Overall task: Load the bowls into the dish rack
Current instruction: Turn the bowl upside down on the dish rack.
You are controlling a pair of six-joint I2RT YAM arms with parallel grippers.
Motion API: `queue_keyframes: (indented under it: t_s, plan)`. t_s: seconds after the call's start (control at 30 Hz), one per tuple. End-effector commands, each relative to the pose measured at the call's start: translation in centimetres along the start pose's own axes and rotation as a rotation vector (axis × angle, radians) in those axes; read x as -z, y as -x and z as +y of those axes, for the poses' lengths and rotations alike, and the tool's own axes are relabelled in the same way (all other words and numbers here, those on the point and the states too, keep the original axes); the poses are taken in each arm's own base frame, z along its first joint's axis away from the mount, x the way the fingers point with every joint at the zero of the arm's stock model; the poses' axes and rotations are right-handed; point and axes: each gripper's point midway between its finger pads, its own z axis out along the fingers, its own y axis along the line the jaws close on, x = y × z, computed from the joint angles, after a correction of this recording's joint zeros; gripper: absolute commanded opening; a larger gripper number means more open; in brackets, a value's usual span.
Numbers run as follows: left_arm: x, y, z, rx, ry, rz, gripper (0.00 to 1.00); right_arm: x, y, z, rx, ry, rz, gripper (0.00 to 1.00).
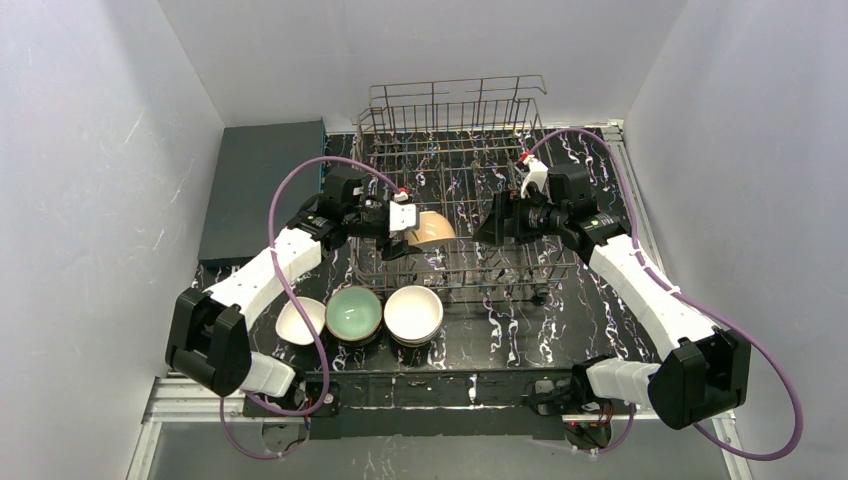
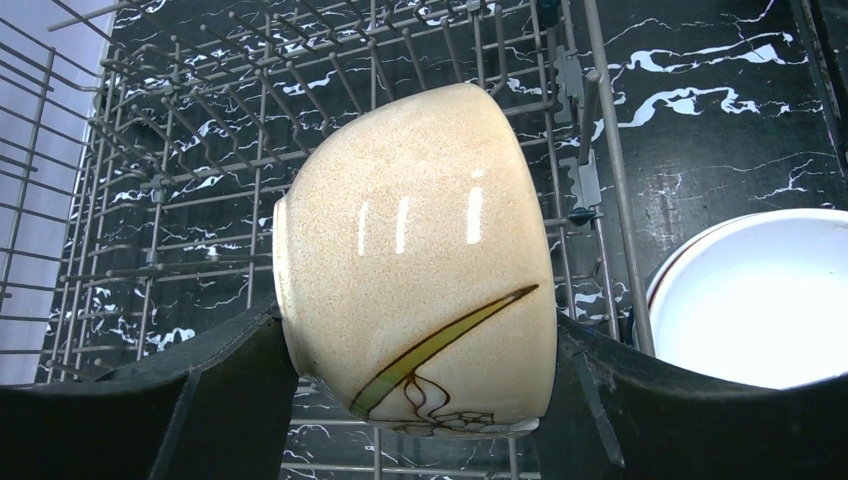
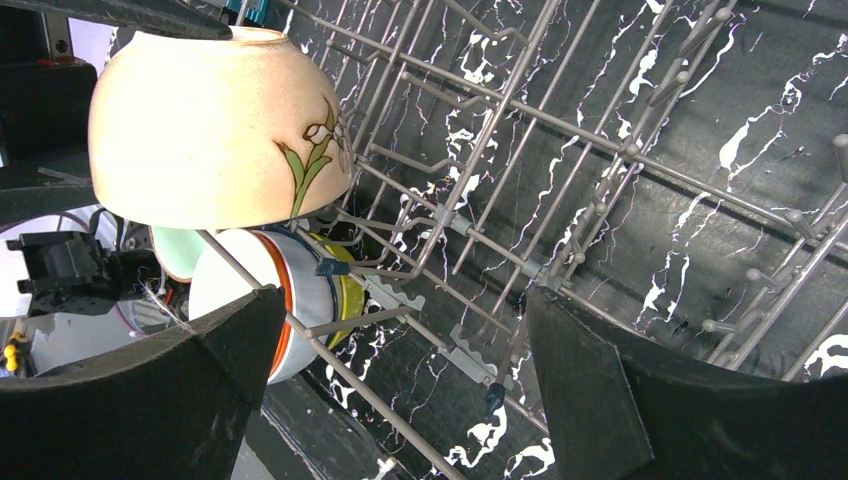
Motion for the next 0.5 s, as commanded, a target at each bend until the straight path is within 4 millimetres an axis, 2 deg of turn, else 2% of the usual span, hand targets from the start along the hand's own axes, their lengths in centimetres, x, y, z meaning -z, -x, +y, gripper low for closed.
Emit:
queue_keyframes:
  t_s: [0.0, 0.47]
  plan:
    - [0.0, 2.1, 0.0, -0.089, -0.027, -0.063, 0.00, 1.1, 1.1, 0.9, 0.032, 0.018, -0.039, 0.99]
    - [-1.1, 0.8, -1.0, -0.086, -0.083, -0.036, 0.00, 1.0, 0.9, 0.8, 0.029, 0.022, -0.032, 0.99]
